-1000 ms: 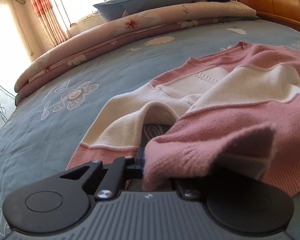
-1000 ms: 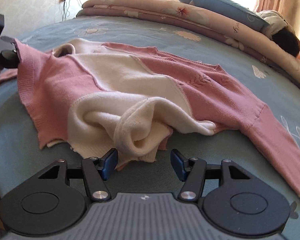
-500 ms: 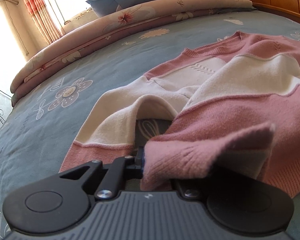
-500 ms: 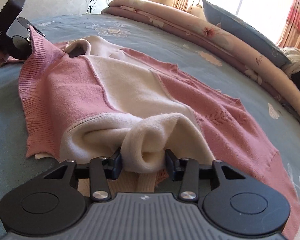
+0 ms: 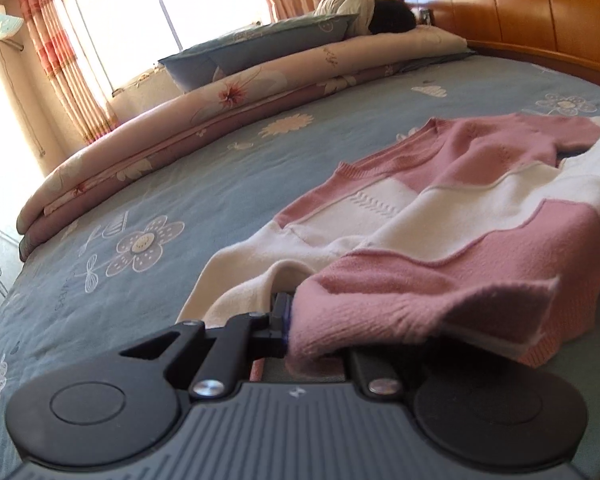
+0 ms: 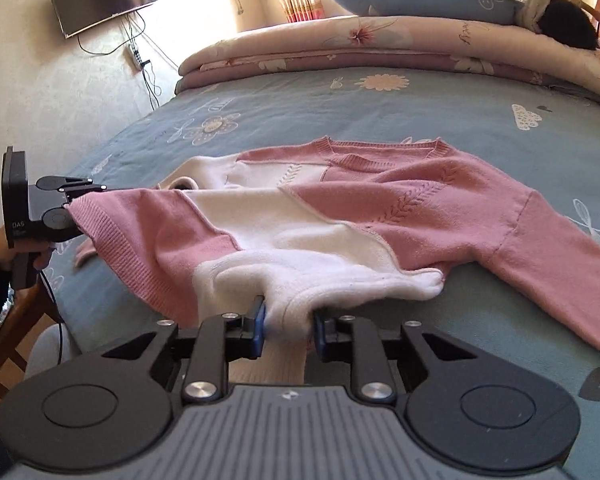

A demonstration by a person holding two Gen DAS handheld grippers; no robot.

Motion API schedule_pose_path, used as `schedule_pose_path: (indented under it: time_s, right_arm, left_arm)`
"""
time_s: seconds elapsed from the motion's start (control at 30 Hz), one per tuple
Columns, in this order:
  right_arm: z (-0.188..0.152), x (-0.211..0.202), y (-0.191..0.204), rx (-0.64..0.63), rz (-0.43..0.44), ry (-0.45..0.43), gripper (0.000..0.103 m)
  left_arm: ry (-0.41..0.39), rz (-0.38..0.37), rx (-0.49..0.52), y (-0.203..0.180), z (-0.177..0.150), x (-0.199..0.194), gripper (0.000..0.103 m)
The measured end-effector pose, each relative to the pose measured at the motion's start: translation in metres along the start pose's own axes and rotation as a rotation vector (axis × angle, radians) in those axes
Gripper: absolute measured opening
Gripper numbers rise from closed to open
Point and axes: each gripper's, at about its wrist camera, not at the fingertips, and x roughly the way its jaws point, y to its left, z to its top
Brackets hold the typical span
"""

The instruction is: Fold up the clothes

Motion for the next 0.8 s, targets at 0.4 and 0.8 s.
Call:
schedule_pose_path:
  time_s: [0.4, 0.8]
  right_arm:
    - [-0.022, -0.051, -0.054, 0.231, -0.228, 0.144, 0.039]
    - [-0.042, -0.041, -0.062, 0.273, -0.315, 0.166, 0.041]
  left_arm:
    - [0.058, -0.304, 0.201, -0.052, 0.000, -0.074, 0.023]
    - [0.183, -0.248, 0.204, -0.051, -0.020, -0.067, 0.024]
